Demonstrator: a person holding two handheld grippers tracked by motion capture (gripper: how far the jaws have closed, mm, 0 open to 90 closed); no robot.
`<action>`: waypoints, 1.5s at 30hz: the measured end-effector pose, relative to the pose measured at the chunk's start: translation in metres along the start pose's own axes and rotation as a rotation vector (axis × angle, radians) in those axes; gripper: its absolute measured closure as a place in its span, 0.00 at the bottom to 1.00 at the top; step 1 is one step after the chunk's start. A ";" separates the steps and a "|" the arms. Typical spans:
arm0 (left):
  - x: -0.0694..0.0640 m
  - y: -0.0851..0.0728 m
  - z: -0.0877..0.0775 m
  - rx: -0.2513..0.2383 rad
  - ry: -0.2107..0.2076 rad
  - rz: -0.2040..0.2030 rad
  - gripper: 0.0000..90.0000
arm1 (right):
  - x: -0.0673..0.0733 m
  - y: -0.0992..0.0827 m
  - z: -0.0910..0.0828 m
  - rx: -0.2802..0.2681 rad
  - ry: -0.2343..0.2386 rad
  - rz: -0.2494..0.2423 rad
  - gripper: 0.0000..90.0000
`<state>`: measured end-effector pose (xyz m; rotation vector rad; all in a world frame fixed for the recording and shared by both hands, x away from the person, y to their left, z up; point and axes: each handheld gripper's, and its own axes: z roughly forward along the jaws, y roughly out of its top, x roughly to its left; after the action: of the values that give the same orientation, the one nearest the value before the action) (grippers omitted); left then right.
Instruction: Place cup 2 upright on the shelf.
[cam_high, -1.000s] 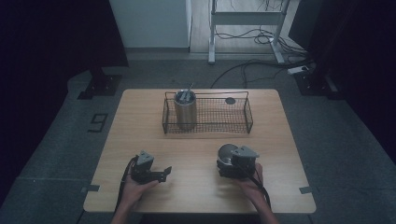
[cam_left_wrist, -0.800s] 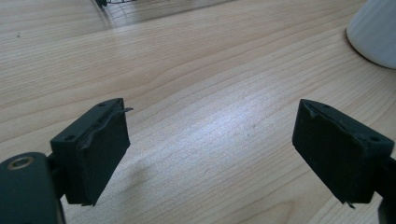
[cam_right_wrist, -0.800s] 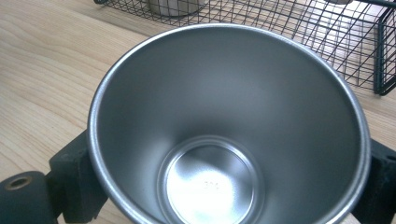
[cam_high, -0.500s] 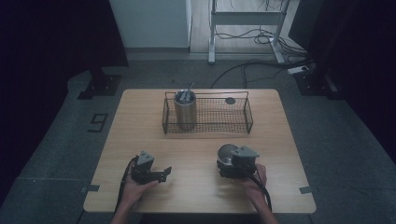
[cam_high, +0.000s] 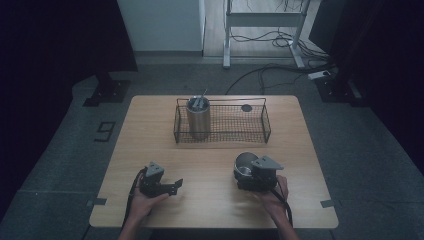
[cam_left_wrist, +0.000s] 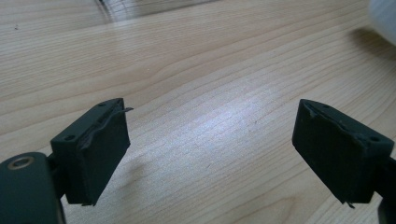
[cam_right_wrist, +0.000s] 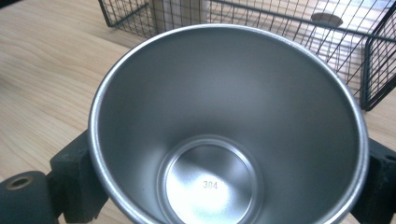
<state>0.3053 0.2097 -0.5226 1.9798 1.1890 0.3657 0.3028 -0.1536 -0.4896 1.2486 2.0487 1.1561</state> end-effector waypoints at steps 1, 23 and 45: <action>0.001 0.000 -0.001 0.000 0.001 -0.002 0.12 | 0.000 0.001 -0.002 -0.002 0.006 0.004 0.08; -0.005 0.000 0.000 -0.007 -0.023 -0.009 0.12 | -0.002 0.032 -0.017 -0.017 0.051 0.021 0.08; -0.008 0.000 -0.004 -0.014 -0.039 0.001 0.16 | -0.013 0.063 -0.015 -0.016 0.062 0.031 0.08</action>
<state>0.2994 0.2051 -0.5191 1.9670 1.1579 0.3333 0.3281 -0.1571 -0.4288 1.2554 2.0671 1.2372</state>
